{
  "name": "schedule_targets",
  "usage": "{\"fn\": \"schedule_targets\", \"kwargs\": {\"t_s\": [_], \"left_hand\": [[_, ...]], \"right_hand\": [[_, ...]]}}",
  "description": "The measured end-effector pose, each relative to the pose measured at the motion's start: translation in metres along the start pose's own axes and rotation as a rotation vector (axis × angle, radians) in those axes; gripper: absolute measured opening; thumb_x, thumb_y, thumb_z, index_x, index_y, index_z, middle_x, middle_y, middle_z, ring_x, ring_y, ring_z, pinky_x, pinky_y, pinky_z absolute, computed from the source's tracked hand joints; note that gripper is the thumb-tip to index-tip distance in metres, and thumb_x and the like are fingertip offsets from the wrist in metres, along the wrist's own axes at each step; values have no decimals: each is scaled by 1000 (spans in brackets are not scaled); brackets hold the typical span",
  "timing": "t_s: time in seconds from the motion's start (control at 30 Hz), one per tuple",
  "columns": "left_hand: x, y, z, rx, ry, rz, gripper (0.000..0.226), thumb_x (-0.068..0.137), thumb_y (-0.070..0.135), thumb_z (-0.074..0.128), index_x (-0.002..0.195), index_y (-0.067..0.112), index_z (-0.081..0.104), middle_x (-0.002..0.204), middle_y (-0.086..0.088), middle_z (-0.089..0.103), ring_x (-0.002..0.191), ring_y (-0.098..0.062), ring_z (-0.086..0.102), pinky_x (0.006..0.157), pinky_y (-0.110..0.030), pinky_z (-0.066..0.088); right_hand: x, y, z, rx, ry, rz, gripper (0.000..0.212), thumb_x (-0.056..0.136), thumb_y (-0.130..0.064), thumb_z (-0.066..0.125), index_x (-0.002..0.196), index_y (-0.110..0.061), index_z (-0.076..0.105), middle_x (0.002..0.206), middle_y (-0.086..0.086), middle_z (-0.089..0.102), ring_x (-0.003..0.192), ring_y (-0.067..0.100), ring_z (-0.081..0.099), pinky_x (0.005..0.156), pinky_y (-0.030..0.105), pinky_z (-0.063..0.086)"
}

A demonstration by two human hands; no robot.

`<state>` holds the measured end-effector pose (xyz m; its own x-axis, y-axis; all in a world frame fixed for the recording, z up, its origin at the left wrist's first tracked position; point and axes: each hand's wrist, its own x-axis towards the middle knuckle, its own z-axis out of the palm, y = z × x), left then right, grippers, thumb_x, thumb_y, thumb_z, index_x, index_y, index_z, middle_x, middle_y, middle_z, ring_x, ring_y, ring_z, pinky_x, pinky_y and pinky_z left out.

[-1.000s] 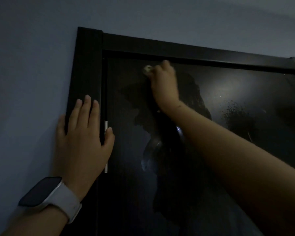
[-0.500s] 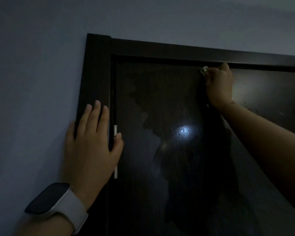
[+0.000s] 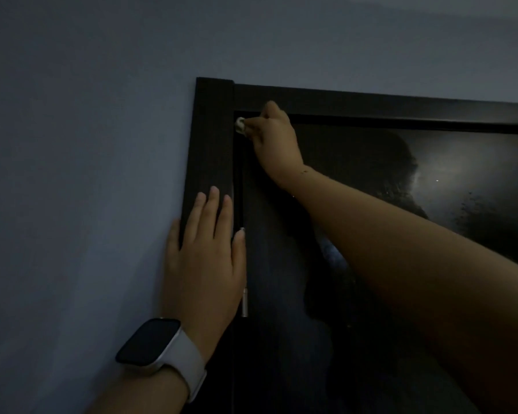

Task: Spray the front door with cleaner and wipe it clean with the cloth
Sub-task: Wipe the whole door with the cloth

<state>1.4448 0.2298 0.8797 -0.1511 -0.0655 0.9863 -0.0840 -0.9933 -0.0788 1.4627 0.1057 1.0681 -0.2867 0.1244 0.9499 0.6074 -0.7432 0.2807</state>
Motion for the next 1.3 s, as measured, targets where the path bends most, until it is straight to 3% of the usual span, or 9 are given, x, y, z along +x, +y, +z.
{"fn": "schedule_targets", "kwargs": {"t_s": [0.1, 0.27, 0.4, 0.53, 0.63, 0.73, 0.97, 1.2, 1.3], "left_hand": [[0, 0, 1, -1, -1, 6, 55, 98, 32, 24, 147, 11, 39, 156, -8, 32, 145, -22, 28, 109, -53, 36], [-1, -1, 0, -28, -16, -10, 55, 98, 32, 23, 148, 12, 35, 157, -8, 30, 145, -23, 25, 112, -52, 32], [0, -2, 0, -27, -36, -5, 56, 98, 34, 21, 149, 12, 32, 158, -7, 28, 146, -23, 23, 113, -52, 30], [0, -1, 0, -25, -25, -14, 56, 98, 34, 21, 149, 13, 32, 158, -7, 28, 146, -22, 23, 114, -50, 30], [0, 0, 0, -23, -20, -13, 56, 98, 32, 22, 149, 12, 34, 158, -7, 28, 146, -22, 24, 113, -51, 31], [1, -1, 0, -21, -22, -13, 56, 98, 32, 22, 149, 12, 33, 158, -8, 28, 146, -22, 23, 114, -51, 29], [-17, 11, -8, 22, -40, -71, 63, 95, 36, 10, 151, 13, 28, 160, -10, 21, 148, -25, 18, 118, -47, 20], [-103, 17, -18, 16, -48, -72, 56, 98, 31, 23, 149, 11, 30, 158, -11, 25, 147, -26, 21, 116, -52, 24], [-117, 17, -20, 30, -69, -66, 55, 98, 32, 24, 150, 12, 29, 158, -11, 24, 147, -26, 20, 116, -53, 24]], "right_hand": [[-8, -4, -8, 42, -54, -48, 26, 98, -20, 51, 119, -14, 64, 116, 4, 47, 103, 13, 48, 97, 31, 45], [-90, -6, -30, 101, -108, -285, 48, 94, -38, 35, 111, -10, 69, 98, 5, 49, 86, 15, 49, 74, 25, 44], [-140, -4, -34, 136, -152, -371, 40, 97, -32, 41, 112, -9, 69, 91, 7, 52, 82, 16, 48, 68, 26, 42], [-90, -4, -26, 30, -112, -265, 42, 94, -34, 38, 115, -13, 67, 102, 8, 52, 87, 15, 48, 75, 30, 46], [-41, -3, -16, -5, -41, -125, 30, 97, -22, 48, 121, -13, 64, 111, 10, 50, 95, 17, 48, 89, 36, 48], [-35, -1, -13, 16, -42, -88, 29, 98, -18, 51, 123, -12, 63, 112, 7, 49, 97, 17, 49, 91, 33, 47], [-148, -5, -41, 119, -147, -247, 32, 94, -24, 50, 117, -10, 67, 98, 1, 47, 83, 14, 50, 70, 25, 46], [-293, -34, -71, 193, -276, -378, 35, 97, -28, 44, 113, -11, 69, 93, 3, 48, 81, 13, 45, 66, 29, 44], [-290, -33, -73, 185, -291, -398, 38, 99, -32, 40, 112, -13, 69, 94, 1, 47, 83, 10, 44, 67, 27, 44]]}}
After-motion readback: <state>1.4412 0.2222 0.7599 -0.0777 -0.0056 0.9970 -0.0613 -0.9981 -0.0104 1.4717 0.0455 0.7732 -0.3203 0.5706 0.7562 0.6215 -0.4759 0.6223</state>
